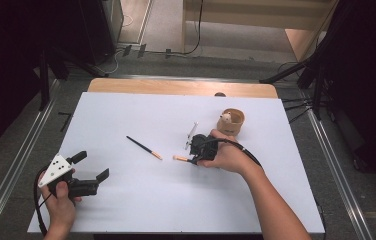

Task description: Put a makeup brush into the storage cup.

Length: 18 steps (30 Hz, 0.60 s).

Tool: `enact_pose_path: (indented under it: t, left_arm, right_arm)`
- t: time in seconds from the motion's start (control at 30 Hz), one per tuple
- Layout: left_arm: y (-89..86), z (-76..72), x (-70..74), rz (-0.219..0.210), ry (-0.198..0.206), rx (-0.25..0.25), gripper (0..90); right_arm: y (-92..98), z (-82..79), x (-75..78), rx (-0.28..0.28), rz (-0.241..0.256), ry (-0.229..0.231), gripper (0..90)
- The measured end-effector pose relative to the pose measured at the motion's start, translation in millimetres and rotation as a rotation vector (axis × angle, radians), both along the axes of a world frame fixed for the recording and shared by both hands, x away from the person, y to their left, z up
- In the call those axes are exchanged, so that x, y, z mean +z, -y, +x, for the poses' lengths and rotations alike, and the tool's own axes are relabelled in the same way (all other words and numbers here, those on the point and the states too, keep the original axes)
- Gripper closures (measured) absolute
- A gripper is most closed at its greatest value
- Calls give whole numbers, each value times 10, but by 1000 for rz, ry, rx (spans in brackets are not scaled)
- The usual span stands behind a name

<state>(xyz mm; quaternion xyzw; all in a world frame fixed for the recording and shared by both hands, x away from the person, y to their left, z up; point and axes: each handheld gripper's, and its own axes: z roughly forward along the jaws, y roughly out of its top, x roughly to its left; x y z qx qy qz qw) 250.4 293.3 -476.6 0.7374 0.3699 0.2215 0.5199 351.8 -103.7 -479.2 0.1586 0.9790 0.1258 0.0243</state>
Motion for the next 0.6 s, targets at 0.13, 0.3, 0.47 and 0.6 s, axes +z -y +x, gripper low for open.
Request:
enact_pose_path:
  t: [0.13, 0.3, 0.47, 0.6]
  left_arm:
    - [-2, -3, 3, 0, 1, -1, 0]
    - [-8, 7, -3, -3, 0, 1, 1]
    - [-8, 10, -2, -7, -1, 3, 1]
    - [-8, 13, 0, -11, -1, 8, 0]
  right_arm:
    - [-40, -19, 13, -27, -30, 7, 848]
    - [-21, -13, 13, -76, -10, -6, 848]
    - [28, -29, 9, -98, 19, -4, 849]
    - [63, -29, 60, -116, 69, 6, 848]
